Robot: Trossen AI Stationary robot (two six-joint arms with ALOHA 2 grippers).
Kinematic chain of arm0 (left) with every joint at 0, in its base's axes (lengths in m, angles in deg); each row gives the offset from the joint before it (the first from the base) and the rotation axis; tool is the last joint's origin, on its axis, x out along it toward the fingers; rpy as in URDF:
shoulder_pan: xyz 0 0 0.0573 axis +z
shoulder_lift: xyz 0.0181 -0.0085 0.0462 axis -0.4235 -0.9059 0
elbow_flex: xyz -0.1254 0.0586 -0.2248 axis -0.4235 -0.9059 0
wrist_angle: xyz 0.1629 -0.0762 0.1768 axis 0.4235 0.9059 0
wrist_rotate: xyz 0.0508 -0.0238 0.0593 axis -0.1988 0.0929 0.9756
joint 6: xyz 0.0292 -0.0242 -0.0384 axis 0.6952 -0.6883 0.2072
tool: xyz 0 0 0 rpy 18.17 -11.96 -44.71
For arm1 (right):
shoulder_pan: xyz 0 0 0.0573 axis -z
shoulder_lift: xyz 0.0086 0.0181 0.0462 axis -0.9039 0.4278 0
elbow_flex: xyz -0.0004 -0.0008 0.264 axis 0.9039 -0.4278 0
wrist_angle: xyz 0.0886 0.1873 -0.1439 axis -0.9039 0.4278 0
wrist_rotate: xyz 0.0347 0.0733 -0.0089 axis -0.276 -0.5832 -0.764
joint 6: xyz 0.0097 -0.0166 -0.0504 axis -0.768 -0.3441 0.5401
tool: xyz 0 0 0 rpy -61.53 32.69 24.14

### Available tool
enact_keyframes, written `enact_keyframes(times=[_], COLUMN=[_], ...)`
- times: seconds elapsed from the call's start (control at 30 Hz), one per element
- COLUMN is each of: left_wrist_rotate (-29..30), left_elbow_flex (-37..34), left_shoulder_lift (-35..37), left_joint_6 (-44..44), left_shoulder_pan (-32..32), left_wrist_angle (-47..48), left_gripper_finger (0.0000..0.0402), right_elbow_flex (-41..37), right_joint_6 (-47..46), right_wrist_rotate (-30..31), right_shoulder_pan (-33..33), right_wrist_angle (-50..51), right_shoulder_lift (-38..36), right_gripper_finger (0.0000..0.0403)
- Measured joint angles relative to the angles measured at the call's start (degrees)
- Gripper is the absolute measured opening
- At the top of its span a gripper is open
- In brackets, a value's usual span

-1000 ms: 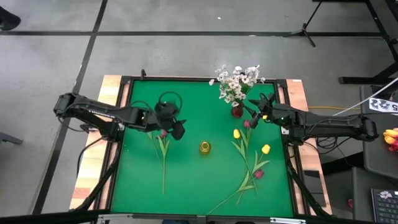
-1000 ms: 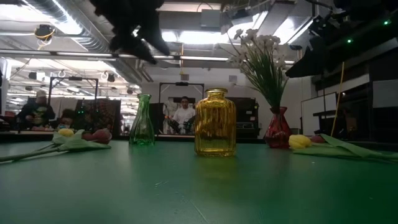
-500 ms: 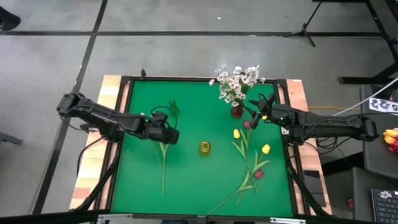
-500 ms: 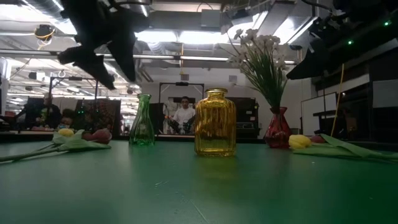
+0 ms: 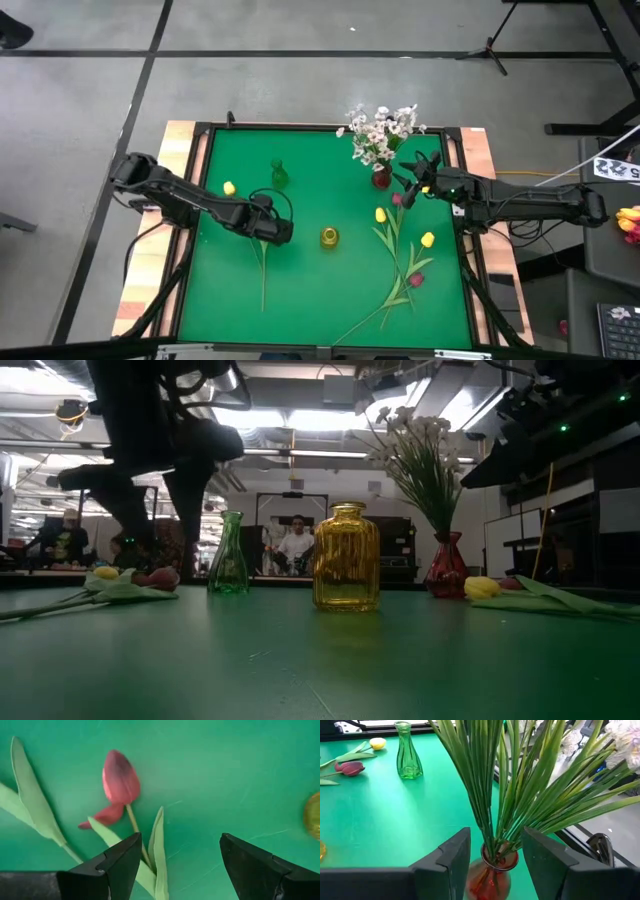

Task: Sort flowers into vase by color
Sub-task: Put the left red flower into the green vase

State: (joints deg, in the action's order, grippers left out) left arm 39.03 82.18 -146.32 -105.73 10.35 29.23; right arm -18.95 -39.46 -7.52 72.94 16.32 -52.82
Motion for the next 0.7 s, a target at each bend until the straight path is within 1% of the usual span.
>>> enact_keyframes(times=[0.17, 0.37, 0.6, 0.7], left_wrist_rotate=[-0.28, -0.52, 0.2, 0.52], left_elbow_flex=[-0.02, -0.04, -0.04, -0.07], left_shoulder_lift=[-3.32, -7.14, -9.21, -9.7], left_joint_6=[-3.16, -3.27, -4.21, -3.85], left_shoulder_pan=[-1.09, -0.51, 0.18, 0.97], left_wrist_angle=[1.66, 1.6, 2.69, 3.3], left_gripper_finger=[0.0265, 0.0265, 0.0264, 0.0251], right_elbow_flex=[0.0, 0.0, 0.0, 0.0], right_joint_6=[0.02, -0.13, -0.35, -0.47], right_wrist_rotate=[-0.85, -0.86, -0.87, -0.88], right_shoulder_pan=[0.0, 0.0, 0.0, 0.0], right_wrist_angle=[0.9, 2.63, 2.56, 2.57], right_shoulder_lift=[0.0, 0.0, 0.0, -0.01], right_gripper_finger=[0.0177, 0.0177, 0.0177, 0.0177])
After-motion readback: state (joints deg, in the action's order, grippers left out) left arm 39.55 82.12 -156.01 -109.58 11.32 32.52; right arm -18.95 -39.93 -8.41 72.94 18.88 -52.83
